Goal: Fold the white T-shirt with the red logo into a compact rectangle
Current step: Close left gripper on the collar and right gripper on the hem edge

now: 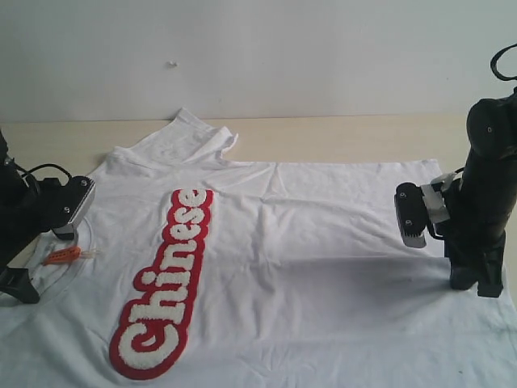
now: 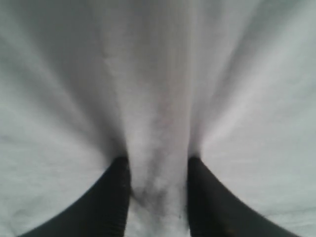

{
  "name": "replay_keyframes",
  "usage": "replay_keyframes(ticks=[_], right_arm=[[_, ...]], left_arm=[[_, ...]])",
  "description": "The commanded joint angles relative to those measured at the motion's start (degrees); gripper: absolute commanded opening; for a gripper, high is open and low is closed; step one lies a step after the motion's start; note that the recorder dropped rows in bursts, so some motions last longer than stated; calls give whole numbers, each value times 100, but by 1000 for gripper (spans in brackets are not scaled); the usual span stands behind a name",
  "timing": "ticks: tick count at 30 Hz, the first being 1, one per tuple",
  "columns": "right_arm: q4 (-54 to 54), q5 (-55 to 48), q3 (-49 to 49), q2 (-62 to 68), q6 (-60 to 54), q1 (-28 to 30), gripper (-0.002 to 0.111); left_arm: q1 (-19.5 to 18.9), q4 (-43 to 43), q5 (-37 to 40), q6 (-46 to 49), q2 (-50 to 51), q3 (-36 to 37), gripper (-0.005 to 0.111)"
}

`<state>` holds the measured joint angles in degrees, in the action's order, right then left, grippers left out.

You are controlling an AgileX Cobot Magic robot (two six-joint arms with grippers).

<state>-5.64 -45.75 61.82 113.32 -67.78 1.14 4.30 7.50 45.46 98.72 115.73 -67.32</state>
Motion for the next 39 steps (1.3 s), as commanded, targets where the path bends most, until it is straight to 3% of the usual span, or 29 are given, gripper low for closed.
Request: replay_keyframes(ticks=[1, 4, 12, 24, 26, 29, 32, 36, 39], right_arm=[[-66, 420, -86, 208, 47, 29, 14], [-66, 420, -86, 208, 47, 29, 1], [-66, 420, -86, 208, 90, 19, 0], [-55, 420, -86, 208, 160, 19, 0], [-55, 420, -86, 208, 160, 19, 0], [-55, 420, -86, 208, 193, 19, 0], [-55, 420, -86, 208, 227, 19, 0], [-55, 420, -86, 208, 284, 19, 0], [-55, 420, -86, 208, 298, 19, 0]], left_arm=[[36, 90, -231, -62, 96, 3, 82], [36, 90, -247, -62, 96, 3, 59], [36, 90, -290, -173, 96, 3, 3], [36, 103, -375, -497, 33, 3, 0], [36, 103, -450, -509, -59, 3, 5], [36, 138, -492, -605, -169, 3, 22], [36, 194, -471, -796, -184, 3, 53], [36, 194, -196, -782, -184, 3, 106], [36, 135, 32, -598, -225, 3, 104]])
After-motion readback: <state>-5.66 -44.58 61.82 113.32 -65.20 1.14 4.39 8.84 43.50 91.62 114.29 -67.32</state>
